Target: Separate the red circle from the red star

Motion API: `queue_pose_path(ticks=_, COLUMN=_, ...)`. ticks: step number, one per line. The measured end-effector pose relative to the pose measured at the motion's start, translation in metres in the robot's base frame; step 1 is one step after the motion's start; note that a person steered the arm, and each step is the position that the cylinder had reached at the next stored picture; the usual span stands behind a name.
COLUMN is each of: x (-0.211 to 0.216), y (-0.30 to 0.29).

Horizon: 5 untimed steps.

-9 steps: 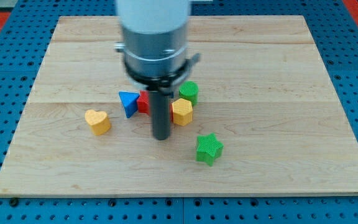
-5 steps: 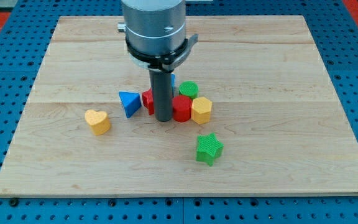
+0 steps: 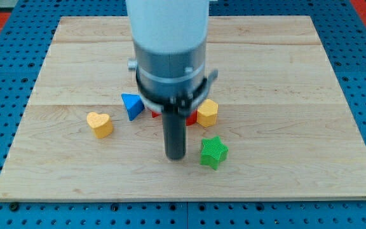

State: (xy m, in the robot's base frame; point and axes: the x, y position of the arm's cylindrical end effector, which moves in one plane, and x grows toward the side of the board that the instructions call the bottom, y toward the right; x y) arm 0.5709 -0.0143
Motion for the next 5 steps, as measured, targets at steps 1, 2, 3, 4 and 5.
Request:
queue_pose_path(ticks=1, x=0.024, y=0.009)
queue_pose_path(ticks=2, x=0.014, y=0.049)
queue_pose_path(ticks=3, x=-0.009, y=0.070)
queue_pose_path(ticks=4, x=-0.022, y=0.086)
queue_pose_path(ticks=5, x=0.033, y=0.046)
